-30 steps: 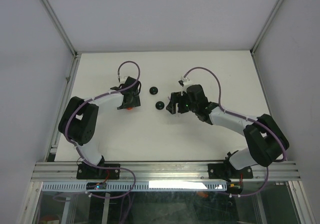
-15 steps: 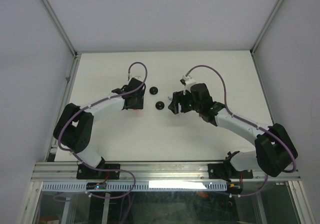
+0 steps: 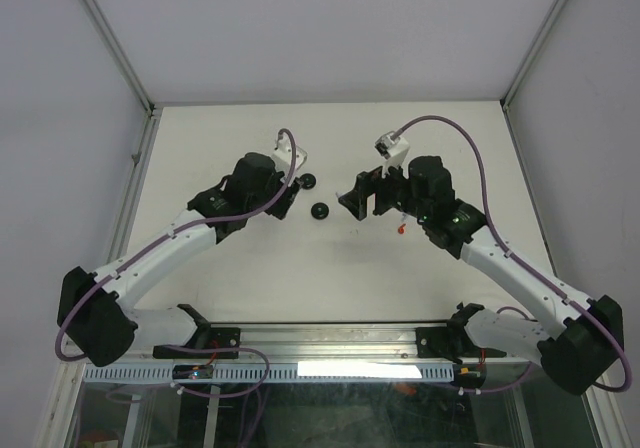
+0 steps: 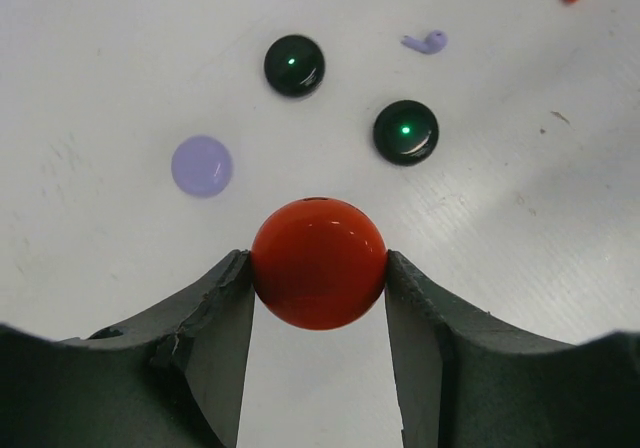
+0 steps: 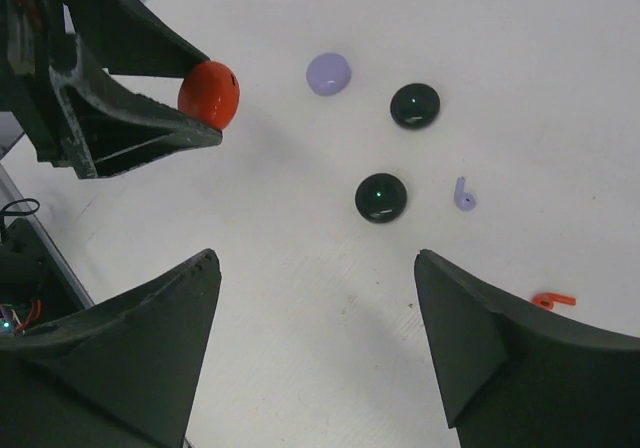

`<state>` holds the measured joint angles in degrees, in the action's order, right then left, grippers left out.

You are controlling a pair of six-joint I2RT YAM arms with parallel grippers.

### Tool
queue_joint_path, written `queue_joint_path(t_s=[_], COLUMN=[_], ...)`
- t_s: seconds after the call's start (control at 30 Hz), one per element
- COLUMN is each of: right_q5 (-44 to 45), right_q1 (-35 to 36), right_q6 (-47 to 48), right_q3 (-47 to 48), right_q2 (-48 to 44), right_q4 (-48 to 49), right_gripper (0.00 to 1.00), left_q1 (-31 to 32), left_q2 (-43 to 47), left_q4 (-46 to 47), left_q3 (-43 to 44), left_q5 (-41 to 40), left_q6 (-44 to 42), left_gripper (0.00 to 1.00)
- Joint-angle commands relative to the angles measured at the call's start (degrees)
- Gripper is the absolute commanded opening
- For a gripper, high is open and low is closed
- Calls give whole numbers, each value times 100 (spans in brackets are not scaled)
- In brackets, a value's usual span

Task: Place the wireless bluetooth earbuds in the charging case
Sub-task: Pick up the charging case at the center of the board.

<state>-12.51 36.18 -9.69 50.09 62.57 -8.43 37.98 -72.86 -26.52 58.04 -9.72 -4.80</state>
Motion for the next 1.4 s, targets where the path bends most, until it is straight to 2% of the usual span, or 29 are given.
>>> queue_joint_path(t_s=[0.0,0.17,0.3,0.37,0.43,0.63,1.1,1.27,1.37], right_q5=[-337,-480,-768,-928,-1129,-2069,-3172,-3295,-3294], right_q1=[-30,-30,-30,-32,-32,-31,-23,-5,-4], right_q6=[169,151,95,7,-73,-304,-556,-551,-530], right_q3=[323,412,578,748,876,1074,1444,1458,1406], right_q2=[-287,-311,-196,-80,14,301,1231,1426,1485], right_q4=[5,-81,-197,-358,-430,-278,-401,-369,-330], right_gripper=[83,91,89,92,99,100,72,64,55], left_q1=[149,225,304,347,418,614,1155,1294,1355], left_q2=[697,1272,1435,1449,1467,1389,1149,1069,1046], left_q4=[532,1053,1121,1123,1123,1166,1201,1199,1197], left_q3=[-207,-648,-820,-870,-913,-855,-615,-551,-516], left_q5=[920,1714,2051,2118,2174,2241,2255,2250,2264], left_q6=[-1867,-3294,-4198,-4572,-4888,-5513,-6210,-6308,-6331], left_gripper=[36,35,35,34,33,33,35,36,36])
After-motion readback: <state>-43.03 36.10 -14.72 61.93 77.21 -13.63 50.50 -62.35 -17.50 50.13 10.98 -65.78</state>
